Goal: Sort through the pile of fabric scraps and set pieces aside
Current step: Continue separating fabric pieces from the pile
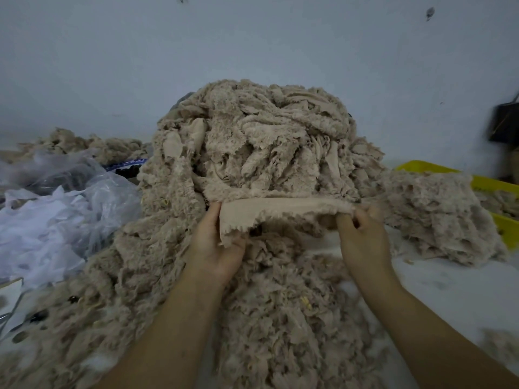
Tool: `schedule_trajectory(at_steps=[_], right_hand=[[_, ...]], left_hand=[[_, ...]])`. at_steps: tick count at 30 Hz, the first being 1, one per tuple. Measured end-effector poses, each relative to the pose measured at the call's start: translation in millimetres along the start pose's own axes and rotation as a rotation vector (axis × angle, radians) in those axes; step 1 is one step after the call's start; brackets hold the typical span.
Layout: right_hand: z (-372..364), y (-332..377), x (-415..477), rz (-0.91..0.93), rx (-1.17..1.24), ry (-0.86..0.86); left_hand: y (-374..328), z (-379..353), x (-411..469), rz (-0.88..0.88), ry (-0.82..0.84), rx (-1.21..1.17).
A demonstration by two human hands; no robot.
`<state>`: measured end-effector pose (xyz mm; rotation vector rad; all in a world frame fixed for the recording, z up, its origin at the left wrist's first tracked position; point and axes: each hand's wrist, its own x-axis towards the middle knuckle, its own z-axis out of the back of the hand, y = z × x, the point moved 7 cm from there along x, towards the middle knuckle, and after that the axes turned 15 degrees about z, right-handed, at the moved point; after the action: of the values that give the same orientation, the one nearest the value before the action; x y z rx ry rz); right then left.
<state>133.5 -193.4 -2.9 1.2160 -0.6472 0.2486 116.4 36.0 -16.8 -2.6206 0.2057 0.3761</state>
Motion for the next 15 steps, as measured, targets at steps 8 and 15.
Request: schedule_trajectory(at_steps=[8,15], right_hand=[[-21.1,-8.5,-7.6,-0.237,0.322,0.035],[-40.4,-5.3,-13.5,-0.252,0.536,0.244]], left_hand=[[19.8,-13.7,5.3,-0.251,-0.052,0.993],[27.2,-12.0,6.2,-0.179,-0.059,0.985]])
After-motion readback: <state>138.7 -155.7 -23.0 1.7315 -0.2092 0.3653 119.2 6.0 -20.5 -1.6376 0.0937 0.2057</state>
